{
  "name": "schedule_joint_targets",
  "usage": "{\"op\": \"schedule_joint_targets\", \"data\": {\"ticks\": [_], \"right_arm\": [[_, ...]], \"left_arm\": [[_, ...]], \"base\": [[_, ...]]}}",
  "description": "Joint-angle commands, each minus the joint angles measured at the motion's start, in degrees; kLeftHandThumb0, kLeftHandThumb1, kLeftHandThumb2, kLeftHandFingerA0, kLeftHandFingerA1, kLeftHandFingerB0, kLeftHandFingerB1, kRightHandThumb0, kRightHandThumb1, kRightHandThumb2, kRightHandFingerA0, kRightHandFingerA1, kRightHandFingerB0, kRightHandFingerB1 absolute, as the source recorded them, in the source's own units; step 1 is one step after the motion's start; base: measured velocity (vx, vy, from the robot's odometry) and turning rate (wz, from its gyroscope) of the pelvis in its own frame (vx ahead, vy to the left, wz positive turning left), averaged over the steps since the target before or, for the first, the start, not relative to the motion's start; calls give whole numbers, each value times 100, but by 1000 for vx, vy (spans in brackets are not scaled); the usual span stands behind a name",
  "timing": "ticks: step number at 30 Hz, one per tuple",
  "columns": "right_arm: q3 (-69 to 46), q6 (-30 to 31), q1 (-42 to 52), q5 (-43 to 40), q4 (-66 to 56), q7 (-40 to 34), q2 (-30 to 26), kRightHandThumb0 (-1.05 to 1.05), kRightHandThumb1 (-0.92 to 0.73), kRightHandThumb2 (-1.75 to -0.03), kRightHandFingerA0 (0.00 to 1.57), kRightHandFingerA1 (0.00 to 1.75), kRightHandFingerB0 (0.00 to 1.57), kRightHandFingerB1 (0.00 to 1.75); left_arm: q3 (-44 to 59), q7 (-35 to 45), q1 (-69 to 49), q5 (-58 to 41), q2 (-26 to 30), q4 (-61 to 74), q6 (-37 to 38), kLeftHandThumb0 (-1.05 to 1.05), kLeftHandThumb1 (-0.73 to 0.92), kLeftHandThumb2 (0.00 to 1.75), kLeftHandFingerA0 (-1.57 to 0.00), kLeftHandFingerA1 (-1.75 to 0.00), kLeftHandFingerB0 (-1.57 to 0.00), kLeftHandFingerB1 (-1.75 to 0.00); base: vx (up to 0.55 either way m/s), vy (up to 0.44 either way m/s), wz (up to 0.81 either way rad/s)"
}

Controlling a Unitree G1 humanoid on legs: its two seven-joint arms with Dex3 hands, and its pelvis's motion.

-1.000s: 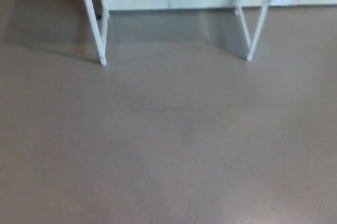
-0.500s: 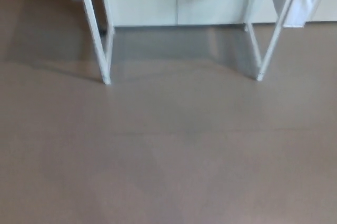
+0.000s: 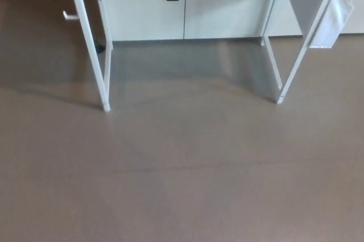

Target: The robot walk towards a table in front and uses its left hand to pick up the pot from the base and places it on the table

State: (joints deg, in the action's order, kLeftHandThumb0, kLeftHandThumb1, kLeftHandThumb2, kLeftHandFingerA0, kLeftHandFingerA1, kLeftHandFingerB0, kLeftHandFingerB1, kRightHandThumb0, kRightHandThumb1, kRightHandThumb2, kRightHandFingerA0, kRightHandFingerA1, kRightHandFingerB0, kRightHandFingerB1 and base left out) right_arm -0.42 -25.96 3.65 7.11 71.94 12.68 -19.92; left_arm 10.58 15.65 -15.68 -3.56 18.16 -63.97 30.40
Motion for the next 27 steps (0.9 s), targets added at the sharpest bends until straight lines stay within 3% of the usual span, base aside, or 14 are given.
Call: {"op": "schedule_joint_targets", "data": {"ticks": [1, 7, 8, 18, 27], "right_arm": [[4, -6, 31, 31, 29, -6, -71, -90, -40, -54, 59, 65, 53, 56], [14, 64, 17, 53, 25, -48, -57, -88, -39, -54, 60, 63, 54, 53], [8, 69, 16, 48, 28, -35, -53, -91, -26, -67, 59, 65, 53, 55], [-14, 21, 26, 32, 23, 39, -50, -96, -26, -66, 57, 66, 50, 54], [76, 35, -43, 134, 12, -44, -74, -94, -28, -69, 57, 65, 47, 55]], "left_arm": [[8, -39, -13, 36, 28, -63, 102, -60, 45, 72, -22, -39, -17, -37], [-7, 4, -40, 41, 46, 11, 66, -62, 46, 73, -21, -39, -16, -37], [0, 10, -40, 33, 44, -5, 68, -61, 46, 72, -21, -39, -16, -37], [-15, -3, -98, 62, 62, 38, 107, -61, 47, 73, -21, -39, -16, -37], [-16, -65, -39, 90, 68, -18, 139, -62, 46, 74, -21, -40, -16, -37]], "base": [[267, 176, -2], [267, 68, 6], [254, -66, 9], [360, -236, 5], [285, 35, -8]]}}
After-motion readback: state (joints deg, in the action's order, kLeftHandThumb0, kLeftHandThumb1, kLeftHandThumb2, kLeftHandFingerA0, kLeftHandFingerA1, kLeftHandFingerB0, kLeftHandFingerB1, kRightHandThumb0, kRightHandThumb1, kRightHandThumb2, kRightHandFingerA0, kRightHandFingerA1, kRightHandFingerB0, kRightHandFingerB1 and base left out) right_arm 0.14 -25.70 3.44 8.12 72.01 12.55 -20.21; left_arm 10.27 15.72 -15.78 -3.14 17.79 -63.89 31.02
